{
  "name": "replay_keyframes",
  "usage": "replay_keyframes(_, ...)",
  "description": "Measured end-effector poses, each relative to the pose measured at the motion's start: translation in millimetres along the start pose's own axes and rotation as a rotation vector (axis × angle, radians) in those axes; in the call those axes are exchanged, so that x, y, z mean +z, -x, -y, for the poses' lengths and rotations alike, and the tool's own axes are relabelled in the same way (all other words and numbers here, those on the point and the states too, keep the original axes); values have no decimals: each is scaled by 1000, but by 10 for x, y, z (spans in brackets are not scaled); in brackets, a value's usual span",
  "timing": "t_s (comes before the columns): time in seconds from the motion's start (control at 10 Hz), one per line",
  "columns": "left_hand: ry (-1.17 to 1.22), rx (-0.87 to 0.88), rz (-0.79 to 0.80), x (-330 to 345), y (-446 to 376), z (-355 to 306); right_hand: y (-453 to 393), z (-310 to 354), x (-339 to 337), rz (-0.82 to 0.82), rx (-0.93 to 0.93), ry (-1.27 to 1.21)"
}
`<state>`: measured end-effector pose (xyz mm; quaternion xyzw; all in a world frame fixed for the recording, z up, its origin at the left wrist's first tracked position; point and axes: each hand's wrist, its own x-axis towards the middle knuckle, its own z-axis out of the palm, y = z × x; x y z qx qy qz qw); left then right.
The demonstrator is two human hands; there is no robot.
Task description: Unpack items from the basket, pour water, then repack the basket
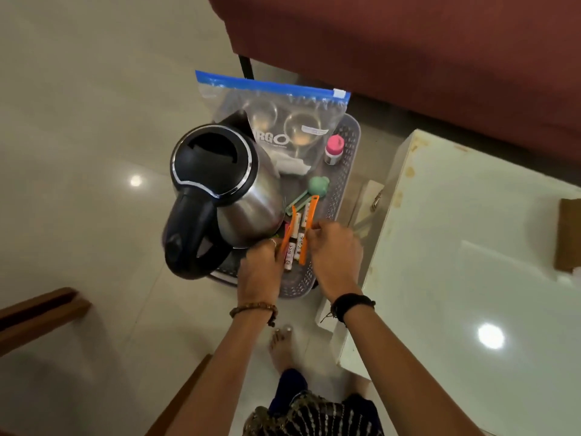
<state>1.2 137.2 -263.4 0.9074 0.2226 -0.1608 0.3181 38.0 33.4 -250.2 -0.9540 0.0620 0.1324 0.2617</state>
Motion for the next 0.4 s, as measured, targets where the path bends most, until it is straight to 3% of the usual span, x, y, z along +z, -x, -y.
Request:
replay_keyframes(0.2, -14, 53, 61, 26, -52, 14, -56, -3, 45, -2, -50, 182)
replay_keyframes(0.3, 0, 94, 27, 66, -53, -20, -42, -12, 14, 3, -85, 132)
replay_keyframes(0.4, 63, 172, -68, 75, 37, -59, 35, -79, -88, -59, -128, -88)
